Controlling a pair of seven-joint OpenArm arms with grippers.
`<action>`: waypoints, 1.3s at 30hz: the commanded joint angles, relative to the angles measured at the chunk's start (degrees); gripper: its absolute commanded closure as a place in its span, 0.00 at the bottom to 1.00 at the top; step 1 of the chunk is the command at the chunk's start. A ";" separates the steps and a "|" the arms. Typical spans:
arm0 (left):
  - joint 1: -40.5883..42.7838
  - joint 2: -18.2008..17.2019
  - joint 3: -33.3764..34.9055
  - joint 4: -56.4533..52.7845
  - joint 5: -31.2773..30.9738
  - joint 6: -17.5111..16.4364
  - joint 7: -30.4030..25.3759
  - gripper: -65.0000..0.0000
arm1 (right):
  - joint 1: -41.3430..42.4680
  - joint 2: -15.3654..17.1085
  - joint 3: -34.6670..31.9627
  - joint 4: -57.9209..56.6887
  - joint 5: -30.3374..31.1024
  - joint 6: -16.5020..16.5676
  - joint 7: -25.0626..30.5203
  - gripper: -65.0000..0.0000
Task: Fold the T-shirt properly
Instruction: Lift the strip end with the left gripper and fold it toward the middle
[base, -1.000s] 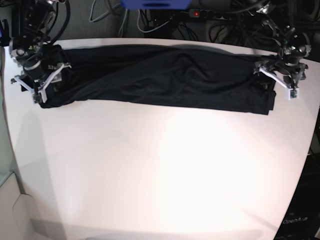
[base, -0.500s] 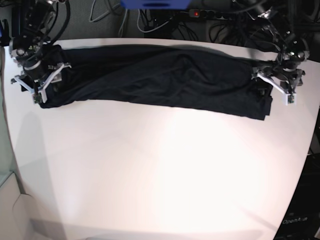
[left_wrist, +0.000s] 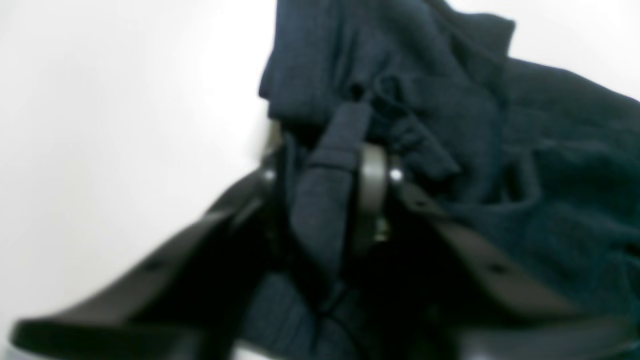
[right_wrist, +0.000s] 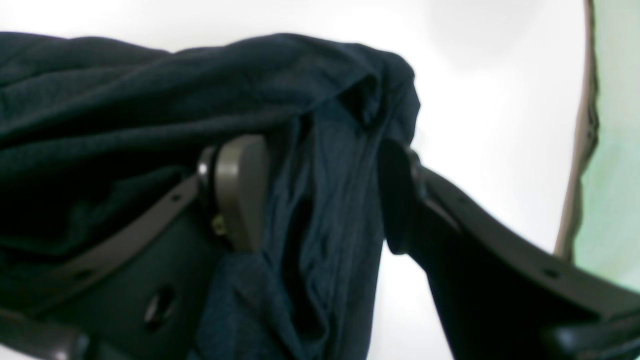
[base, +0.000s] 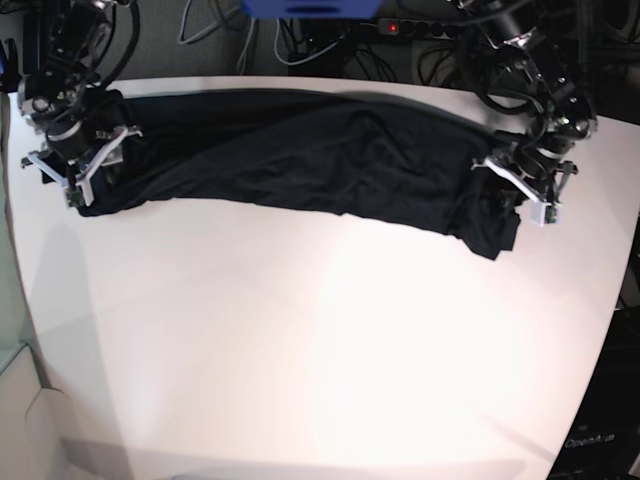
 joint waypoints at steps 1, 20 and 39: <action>-0.08 0.24 0.12 -0.53 3.52 0.34 5.01 0.83 | 0.38 0.66 0.15 1.02 0.57 -0.23 1.05 0.51; -1.13 2.70 1.09 23.55 3.26 0.34 11.16 1.00 | 0.12 0.40 0.15 1.02 0.57 -0.23 1.05 0.51; 7.57 7.17 32.65 29.44 3.52 0.34 16.61 1.00 | -0.06 0.31 0.32 1.37 0.57 -0.23 0.52 0.51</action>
